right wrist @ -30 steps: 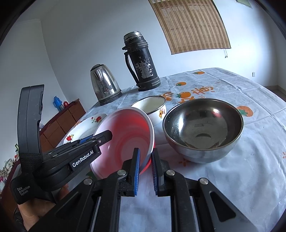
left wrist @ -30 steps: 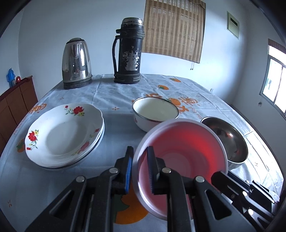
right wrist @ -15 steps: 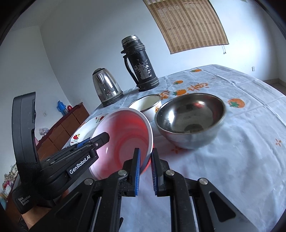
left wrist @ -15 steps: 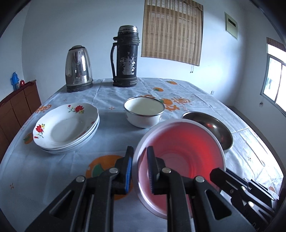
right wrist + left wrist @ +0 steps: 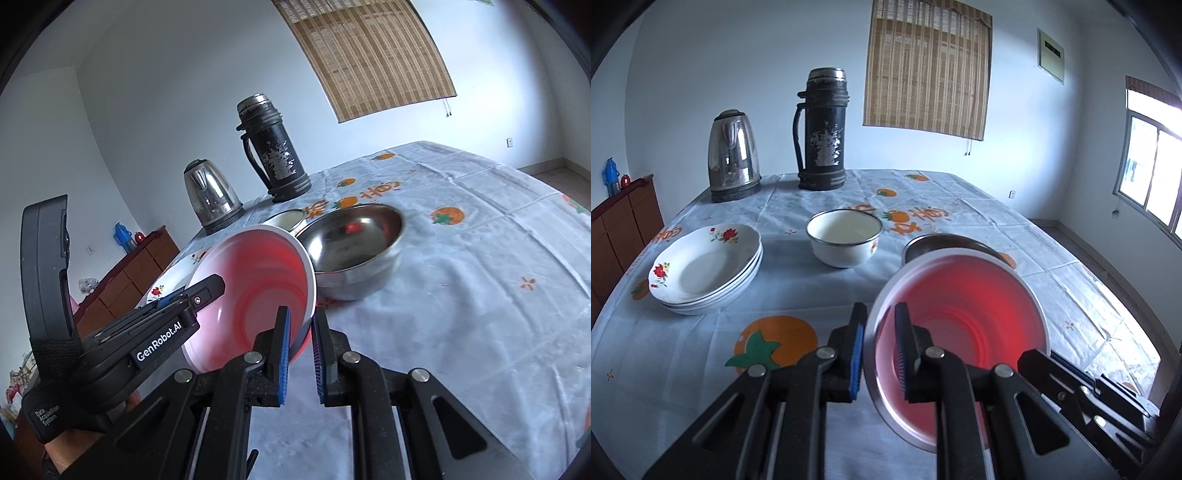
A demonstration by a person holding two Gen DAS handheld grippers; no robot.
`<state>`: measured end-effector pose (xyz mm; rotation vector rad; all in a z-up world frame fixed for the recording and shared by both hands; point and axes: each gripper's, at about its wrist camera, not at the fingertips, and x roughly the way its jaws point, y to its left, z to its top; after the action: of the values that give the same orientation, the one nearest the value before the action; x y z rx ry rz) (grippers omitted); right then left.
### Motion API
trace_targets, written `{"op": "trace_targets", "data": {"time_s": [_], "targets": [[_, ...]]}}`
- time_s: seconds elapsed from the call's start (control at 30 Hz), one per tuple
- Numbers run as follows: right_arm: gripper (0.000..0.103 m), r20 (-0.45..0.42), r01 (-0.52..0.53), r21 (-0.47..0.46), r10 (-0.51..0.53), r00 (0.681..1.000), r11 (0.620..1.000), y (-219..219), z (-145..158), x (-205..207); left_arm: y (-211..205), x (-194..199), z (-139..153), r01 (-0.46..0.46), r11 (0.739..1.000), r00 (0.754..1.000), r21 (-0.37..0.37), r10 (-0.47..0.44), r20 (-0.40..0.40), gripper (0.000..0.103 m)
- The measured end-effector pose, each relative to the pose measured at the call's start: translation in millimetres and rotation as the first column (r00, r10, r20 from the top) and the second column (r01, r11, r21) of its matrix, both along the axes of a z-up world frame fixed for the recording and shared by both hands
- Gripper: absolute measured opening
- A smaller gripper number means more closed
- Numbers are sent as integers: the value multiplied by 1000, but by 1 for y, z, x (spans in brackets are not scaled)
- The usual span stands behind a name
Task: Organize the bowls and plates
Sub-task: 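Lift the pink basin with both tools and carry it toward the steel bowl, then lower the pink basin into the steel bowl and open both tools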
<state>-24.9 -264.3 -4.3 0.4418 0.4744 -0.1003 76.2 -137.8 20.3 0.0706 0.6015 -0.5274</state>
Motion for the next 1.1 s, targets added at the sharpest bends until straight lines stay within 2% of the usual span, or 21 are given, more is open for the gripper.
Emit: {"op": "trace_targets", "data": {"time_s": [0.33,0.57,0.77,1.1], "targets": [[13,42,59,-3,-59,997,998,-27,16,-12,-31,-5,22,34,999,999,-18,-33,34,14],[13,66,95,-38,-92,994,995,-48,33,-6,-55,8,34,46,998,999,-46,-44,30,14],[13,53,110,-58,-107,993,992,-65,37,10,-71,26,31,36,997,999,-65,-37,-9,14],[13,-8,101,-65,-102,995,993,-84,25,41,-88,55,10,9,999,997,-42,-12,-70,14]]}}
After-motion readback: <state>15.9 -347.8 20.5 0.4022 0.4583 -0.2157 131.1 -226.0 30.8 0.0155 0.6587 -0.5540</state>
